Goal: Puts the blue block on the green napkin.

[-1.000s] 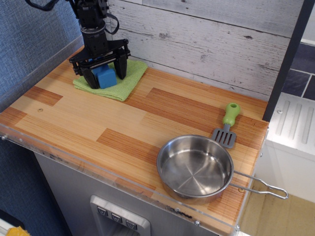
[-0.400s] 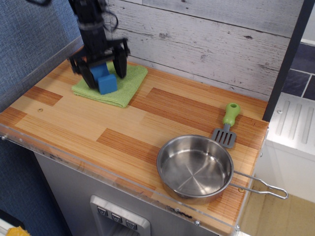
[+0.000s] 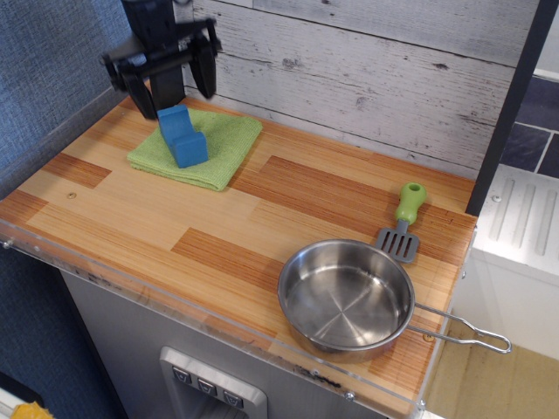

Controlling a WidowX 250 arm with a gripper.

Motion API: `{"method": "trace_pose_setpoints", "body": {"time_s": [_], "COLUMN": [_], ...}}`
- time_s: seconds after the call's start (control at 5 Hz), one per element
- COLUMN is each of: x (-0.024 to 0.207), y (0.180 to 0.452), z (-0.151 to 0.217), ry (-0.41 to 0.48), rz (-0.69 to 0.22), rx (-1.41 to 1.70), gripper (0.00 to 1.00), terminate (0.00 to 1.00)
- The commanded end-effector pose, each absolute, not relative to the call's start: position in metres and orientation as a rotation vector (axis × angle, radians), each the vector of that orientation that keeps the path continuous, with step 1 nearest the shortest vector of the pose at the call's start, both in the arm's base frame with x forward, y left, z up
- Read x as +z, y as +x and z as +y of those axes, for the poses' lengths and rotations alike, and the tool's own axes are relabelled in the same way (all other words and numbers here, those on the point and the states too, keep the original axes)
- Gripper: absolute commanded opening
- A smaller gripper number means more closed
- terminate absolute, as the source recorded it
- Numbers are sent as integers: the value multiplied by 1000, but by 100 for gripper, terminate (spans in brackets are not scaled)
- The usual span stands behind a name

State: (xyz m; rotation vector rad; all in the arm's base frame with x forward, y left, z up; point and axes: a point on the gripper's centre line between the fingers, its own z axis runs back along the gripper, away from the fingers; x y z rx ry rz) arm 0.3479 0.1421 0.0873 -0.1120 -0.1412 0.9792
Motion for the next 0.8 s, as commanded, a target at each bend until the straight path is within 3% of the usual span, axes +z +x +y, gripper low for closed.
{"method": "trace_pose_setpoints", "body": {"time_s": [0.0, 0.4, 0.6], "x": [144, 144, 144], "y": [317, 317, 317], "z": [151, 151, 151], "ry": [-180, -180, -180], "rz": [-235, -235, -235], "rx": [958, 958, 958], "gripper": [100, 100, 100], "terminate": [0, 0, 100]}}
